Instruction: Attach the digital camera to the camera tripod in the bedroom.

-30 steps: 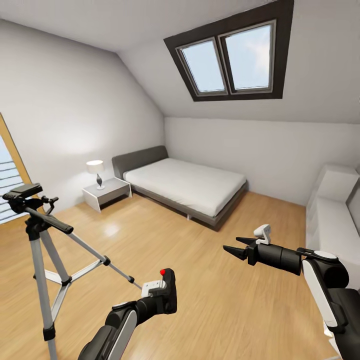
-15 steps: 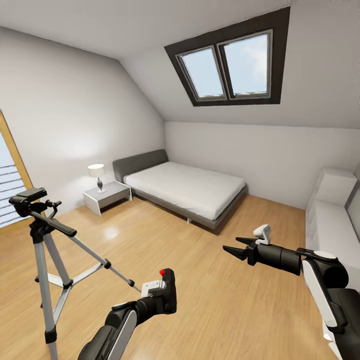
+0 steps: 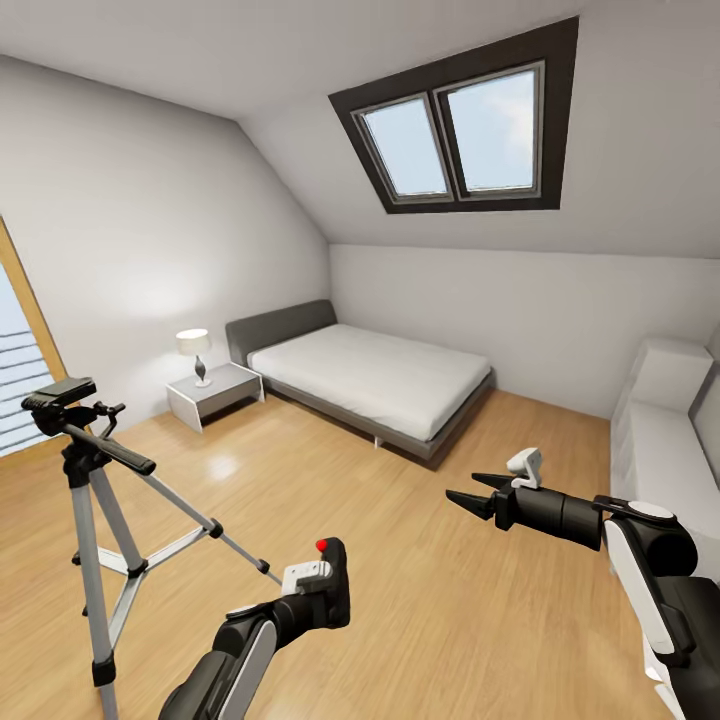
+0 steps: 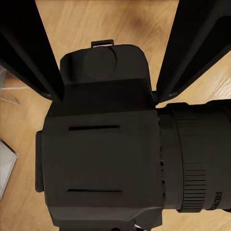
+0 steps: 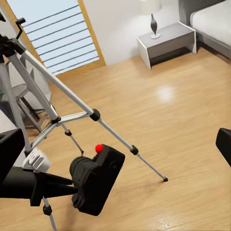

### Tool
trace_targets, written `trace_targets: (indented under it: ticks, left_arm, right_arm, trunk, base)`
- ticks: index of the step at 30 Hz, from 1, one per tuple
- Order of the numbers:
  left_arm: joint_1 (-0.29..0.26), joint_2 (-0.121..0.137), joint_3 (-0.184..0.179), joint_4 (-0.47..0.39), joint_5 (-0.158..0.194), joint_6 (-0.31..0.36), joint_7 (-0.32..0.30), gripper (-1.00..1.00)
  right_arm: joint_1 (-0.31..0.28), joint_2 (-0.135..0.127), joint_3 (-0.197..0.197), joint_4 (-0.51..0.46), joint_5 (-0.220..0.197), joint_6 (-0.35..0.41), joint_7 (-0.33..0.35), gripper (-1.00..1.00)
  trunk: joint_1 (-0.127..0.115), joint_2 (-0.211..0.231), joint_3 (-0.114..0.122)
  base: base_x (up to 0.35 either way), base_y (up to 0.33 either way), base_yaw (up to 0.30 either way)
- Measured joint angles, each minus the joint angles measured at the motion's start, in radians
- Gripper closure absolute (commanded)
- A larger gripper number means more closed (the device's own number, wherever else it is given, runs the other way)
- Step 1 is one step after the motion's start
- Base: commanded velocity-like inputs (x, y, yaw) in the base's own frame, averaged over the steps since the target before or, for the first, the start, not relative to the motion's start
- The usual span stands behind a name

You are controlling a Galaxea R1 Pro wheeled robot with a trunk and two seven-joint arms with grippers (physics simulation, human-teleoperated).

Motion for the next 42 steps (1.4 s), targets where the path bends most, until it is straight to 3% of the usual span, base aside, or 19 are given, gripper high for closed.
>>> trace_targets:
  ticks: [7,20,23,31,42]
  left_arm:
    - [0.001,0.005,-0.04,0.002,0.002,-0.008,-0.01,1.0]
    - [0.002,0.005,-0.056,0.002,0.003,-0.006,-0.017,1.0]
    - [0.032,0.011,-0.056,-0.015,0.021,-0.006,-0.065,1.0]
    - [0.101,0.032,-0.043,-0.082,0.026,-0.003,-0.126,1.0]
    - [0.131,0.066,0.031,-0.115,0.077,-0.01,-0.137,1.0]
  right_arm:
    - [0.0,0.001,-0.004,0.0,0.0,0.006,-0.001,-1.0]
    - [0.0,0.001,0.003,0.0,0.001,0.013,-0.004,-1.0]
    - [0.0,0.002,0.005,0.0,0.003,0.013,-0.009,-1.0]
    - [0.0,0.002,0.006,0.0,0.003,0.013,-0.045,-1.0]
    - [0.0,0.002,0.008,0.0,0.004,0.011,-0.056,-1.0]
  trunk:
    - [0.001,0.0,0.0]
    - [0.001,0.0,0.0]
    - [0.0,0.0,0.0]
    - [0.0,0.0,0.0]
    - [0.0,0.0,0.0]
  base:
    - [-0.152,0.0,0.0]
    - [-0.302,0.104,0.0]
    - [-0.281,0.202,0.0]
    - [-0.203,0.25,0.0]
    - [-0.046,0.291,0.0]
